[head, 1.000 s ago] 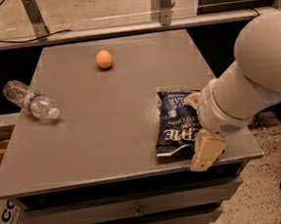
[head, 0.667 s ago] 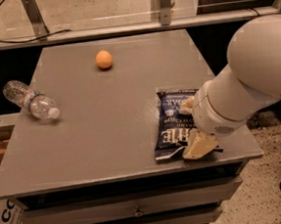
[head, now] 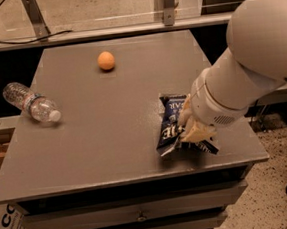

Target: Move blue chip bag near water bottle

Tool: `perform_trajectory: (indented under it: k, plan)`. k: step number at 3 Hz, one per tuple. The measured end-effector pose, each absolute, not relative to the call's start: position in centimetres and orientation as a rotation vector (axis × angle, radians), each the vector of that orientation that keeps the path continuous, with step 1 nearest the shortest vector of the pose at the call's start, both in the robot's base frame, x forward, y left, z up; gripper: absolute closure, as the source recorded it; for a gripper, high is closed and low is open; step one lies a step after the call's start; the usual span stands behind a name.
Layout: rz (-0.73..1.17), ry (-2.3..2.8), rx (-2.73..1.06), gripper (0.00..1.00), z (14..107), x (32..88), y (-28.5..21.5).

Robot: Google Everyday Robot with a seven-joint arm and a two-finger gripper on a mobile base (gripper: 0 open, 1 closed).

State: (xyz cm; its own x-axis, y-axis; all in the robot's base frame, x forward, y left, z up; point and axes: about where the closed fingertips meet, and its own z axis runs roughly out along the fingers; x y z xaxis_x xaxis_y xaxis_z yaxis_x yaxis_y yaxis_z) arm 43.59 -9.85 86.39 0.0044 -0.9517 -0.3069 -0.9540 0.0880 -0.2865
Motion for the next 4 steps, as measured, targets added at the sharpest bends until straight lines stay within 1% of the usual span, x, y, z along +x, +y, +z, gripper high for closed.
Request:
perform_trajectory:
  k: [1,2,4]
  plan:
    - [0.020,1.886,-1.875,1.00,90.3,43.9,-7.7]
    - [0.062,1.776,-1.894,1.00,94.0,43.4,-3.4]
    - [0.145,1.531,-1.938,1.00,97.2,41.4,7.4]
